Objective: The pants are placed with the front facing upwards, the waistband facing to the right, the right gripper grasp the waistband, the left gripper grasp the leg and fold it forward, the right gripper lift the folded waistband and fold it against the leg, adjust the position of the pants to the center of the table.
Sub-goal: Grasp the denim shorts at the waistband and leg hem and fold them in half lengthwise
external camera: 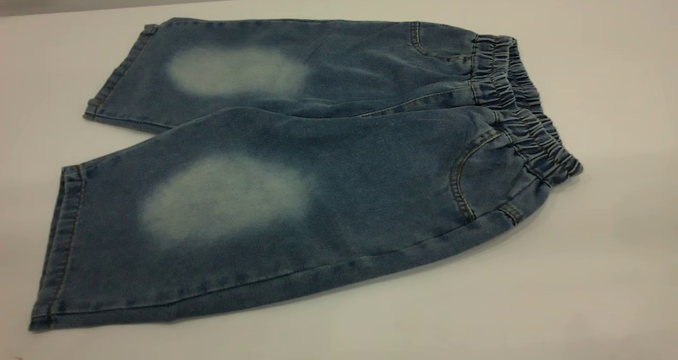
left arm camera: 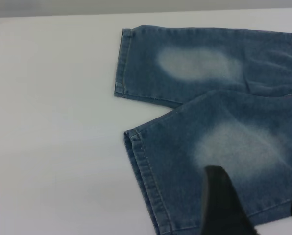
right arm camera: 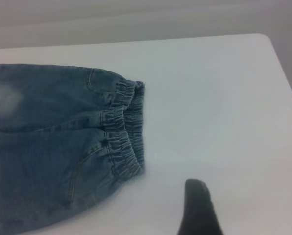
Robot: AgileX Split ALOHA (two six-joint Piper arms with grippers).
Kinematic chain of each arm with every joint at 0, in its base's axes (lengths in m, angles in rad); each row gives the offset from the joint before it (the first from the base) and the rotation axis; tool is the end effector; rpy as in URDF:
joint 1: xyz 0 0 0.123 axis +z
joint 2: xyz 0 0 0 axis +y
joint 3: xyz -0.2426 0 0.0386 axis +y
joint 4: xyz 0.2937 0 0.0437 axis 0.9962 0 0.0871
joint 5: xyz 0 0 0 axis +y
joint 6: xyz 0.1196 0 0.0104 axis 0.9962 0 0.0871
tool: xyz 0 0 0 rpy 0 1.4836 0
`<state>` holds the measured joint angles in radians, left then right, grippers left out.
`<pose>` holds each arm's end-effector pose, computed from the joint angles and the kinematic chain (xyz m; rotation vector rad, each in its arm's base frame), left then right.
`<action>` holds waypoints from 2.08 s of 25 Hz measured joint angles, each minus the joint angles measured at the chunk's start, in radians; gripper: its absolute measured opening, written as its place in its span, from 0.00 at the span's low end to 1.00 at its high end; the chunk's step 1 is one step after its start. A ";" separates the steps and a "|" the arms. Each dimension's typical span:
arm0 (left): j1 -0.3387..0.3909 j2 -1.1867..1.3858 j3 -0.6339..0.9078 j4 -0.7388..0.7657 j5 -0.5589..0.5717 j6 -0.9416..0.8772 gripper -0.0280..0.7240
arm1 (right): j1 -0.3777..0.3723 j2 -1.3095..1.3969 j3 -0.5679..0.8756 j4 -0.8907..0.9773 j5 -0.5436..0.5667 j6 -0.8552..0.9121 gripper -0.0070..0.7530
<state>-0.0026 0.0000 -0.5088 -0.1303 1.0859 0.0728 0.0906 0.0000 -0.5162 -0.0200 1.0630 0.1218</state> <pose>0.0980 -0.0141 0.2870 0.0862 2.0538 -0.1128 0.0986 0.0069 0.2913 0.0328 2.0317 0.1100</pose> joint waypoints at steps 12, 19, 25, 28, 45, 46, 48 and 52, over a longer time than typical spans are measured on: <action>0.000 0.040 -0.028 0.037 -0.052 0.000 0.47 | 0.000 0.004 -0.016 0.010 -0.031 0.001 0.53; 0.000 0.256 -0.157 0.050 -0.257 -0.014 0.47 | 0.000 0.214 -0.150 0.010 -0.169 0.000 0.53; 0.000 0.556 -0.342 0.045 -0.301 -0.042 0.47 | 0.000 0.476 -0.309 0.020 -0.265 -0.001 0.53; 0.000 0.727 -0.436 0.045 -0.319 -0.042 0.47 | 0.000 0.607 -0.367 0.020 -0.290 -0.001 0.53; 0.000 1.382 -0.595 -0.009 -0.678 -0.001 0.47 | -0.001 1.100 -0.390 0.156 -0.397 -0.004 0.53; 0.000 1.396 -0.595 -0.009 -0.686 0.011 0.47 | -0.001 1.122 -0.390 0.164 -0.407 -0.004 0.53; 0.000 1.412 -0.595 -0.008 -0.697 0.029 0.47 | -0.001 1.179 -0.390 0.181 -0.418 -0.004 0.53; 0.000 1.414 -0.595 -0.008 -0.706 0.051 0.47 | -0.001 1.294 -0.390 0.226 -0.415 -0.039 0.53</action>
<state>-0.0026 1.4138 -1.1037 -0.1383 0.3799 0.1236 0.0897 1.2939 -0.9063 0.2059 0.6478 0.0830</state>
